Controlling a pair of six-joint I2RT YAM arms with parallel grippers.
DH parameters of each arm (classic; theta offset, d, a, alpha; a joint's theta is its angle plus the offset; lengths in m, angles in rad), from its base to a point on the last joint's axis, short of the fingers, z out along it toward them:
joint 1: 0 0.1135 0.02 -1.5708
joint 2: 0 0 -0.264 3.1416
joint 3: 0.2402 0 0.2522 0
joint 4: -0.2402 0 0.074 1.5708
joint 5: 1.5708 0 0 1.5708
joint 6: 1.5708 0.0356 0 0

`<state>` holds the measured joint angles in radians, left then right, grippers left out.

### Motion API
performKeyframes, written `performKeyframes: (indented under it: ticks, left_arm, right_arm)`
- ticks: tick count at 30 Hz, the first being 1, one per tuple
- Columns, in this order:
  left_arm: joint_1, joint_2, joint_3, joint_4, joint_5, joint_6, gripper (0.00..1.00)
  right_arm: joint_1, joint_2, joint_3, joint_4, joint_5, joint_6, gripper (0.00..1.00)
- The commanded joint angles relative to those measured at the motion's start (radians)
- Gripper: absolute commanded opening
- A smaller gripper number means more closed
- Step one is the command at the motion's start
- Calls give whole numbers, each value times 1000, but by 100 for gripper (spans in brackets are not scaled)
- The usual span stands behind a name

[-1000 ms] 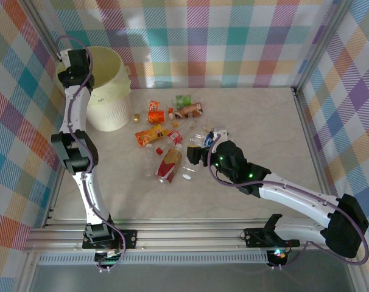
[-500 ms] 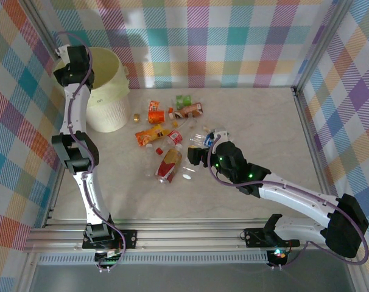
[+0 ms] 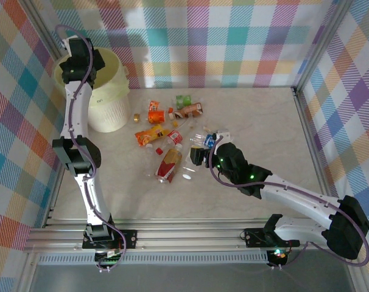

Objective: Put the plastic bottles in the bin

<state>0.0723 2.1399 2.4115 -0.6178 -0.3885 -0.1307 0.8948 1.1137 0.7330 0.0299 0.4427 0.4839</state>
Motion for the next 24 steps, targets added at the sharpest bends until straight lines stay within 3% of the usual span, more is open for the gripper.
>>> performKeyframes:
  ticks: [1,9,14,20,24]
  left_arm:
    - [-38,-110,16,-34,79,-18,100]
    - [-104,-315,-231,71,208,-77,100]
    - [-134,-493,-443,158,391,-145,100]
    - [-141,-685,-695,296,636,-325,100]
    - [-153,-790,-855,381,743,-409,100]
  right_arm:
    - [5,-15,-11,-21,52,28,100]
    - [0,-6,-13,-80,125,113,100]
    - [-24,3,-11,-149,150,206,100]
    - [-58,22,-15,-235,151,296,100]
    - [-66,33,-11,-275,146,324,100]
